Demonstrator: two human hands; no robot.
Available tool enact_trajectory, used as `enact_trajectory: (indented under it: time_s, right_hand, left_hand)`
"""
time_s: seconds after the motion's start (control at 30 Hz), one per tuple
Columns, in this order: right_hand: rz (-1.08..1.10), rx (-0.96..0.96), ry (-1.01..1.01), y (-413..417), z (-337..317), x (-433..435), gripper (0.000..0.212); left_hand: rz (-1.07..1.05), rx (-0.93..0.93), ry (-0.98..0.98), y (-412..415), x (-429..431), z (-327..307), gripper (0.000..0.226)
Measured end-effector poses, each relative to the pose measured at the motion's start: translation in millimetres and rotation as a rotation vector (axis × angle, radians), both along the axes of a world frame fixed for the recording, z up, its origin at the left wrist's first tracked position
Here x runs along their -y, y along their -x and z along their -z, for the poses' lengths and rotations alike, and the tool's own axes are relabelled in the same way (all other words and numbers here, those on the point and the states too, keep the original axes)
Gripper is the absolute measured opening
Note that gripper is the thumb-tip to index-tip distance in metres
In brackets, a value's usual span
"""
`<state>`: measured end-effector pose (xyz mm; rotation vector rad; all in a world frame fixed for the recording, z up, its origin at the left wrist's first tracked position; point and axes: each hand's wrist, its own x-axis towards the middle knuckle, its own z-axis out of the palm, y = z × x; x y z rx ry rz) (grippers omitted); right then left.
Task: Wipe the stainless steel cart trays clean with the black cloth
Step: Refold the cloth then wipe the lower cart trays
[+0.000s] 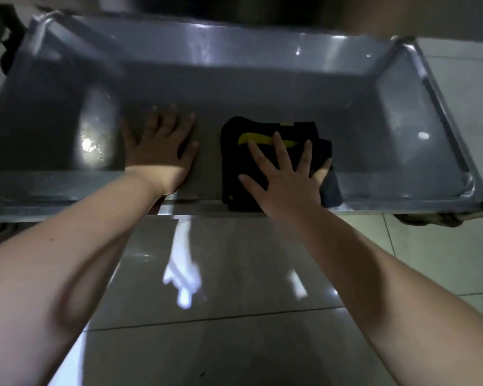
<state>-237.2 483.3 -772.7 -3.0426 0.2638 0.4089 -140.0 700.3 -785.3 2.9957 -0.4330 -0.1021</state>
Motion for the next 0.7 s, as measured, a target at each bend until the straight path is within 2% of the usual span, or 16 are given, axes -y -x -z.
enact_trajectory:
  time_s: [0.33,0.47,0.57,0.7]
  right_hand:
    - [0.050,0.006,-0.016,-92.4,-0.5,-0.1,0.070]
    - [0.062,-0.055,-0.048,-137.8,-7.5,5.1,0.072]
    - [0.037,-0.079,-0.062,-129.2,-12.1,9.6,0.072]
    - [0.002,-0.077,-0.050,-61.7,-10.9,1.1,0.070]
  left_hand:
    - [0.023,0.007,-0.046,3.7,7.8,4.5,0.061]
    - [0.015,0.013,-0.034,5.6,9.5,3.8,0.060]
    - [0.030,-0.016,-0.038,4.6,8.6,2.8,0.061]
    - [0.026,-0.027,-0.035,4.2,8.5,3.2,0.062]
